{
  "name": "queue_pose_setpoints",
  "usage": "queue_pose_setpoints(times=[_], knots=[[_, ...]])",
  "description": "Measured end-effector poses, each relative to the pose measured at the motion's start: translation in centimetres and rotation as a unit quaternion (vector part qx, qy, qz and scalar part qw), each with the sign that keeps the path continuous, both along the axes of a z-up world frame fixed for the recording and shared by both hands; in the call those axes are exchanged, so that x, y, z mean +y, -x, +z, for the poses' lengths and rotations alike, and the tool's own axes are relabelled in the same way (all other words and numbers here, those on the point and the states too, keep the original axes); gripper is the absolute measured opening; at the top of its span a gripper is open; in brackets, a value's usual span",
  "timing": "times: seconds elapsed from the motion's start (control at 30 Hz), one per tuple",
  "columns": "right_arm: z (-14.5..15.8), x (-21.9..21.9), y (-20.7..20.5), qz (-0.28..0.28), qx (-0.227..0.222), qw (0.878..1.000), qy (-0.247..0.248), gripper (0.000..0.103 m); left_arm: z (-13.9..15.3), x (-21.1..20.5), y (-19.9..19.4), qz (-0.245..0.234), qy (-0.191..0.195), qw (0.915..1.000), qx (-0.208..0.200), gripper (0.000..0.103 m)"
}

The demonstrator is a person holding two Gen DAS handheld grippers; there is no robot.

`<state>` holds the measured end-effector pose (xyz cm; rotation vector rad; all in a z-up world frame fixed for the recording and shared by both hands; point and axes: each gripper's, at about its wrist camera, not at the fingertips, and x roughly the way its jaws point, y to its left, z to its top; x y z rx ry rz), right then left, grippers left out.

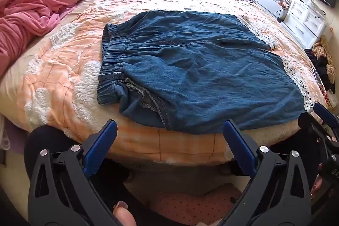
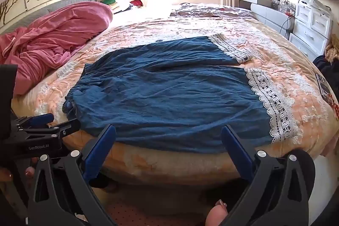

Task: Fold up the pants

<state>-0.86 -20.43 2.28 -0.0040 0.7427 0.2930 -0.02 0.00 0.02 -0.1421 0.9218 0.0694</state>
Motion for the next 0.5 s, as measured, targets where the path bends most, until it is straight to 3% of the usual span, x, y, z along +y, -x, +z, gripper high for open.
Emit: queue_pose_setpoints(times=[0.5], knots=[[0.22,0.30,-0.14,0.007,-0.002,1.000,-0.003,0.099,0.15,-0.46,-0.21,-0.003,-0.009,1.0000,0.001,0.094]])
